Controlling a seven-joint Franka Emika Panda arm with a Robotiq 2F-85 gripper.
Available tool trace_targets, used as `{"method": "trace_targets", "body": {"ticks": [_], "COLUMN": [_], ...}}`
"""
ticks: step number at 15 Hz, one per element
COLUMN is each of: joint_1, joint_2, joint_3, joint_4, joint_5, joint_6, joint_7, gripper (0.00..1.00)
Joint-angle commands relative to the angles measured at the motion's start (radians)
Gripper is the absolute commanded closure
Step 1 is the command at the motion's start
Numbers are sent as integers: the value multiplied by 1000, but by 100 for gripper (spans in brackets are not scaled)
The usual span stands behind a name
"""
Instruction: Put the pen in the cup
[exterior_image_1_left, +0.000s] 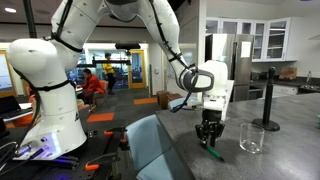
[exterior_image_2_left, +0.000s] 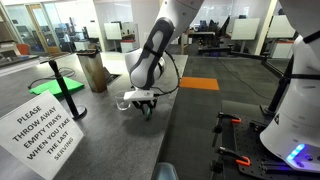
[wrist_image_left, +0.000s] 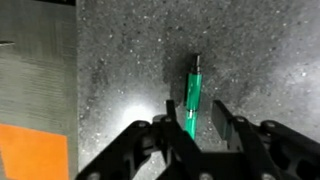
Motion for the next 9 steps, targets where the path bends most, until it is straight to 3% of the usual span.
{"method": "trace_targets", "body": {"ticks": [1, 3, 9], "joint_1": [23, 31, 30], "joint_2": [1, 10, -42], "joint_3": [-23, -29, -23], "joint_4": [-14, -12, -30], "joint_5": [33, 26, 35], "joint_6": [36, 40, 51], "joint_7": [-31, -27, -50], "gripper": [87, 99, 96]}}
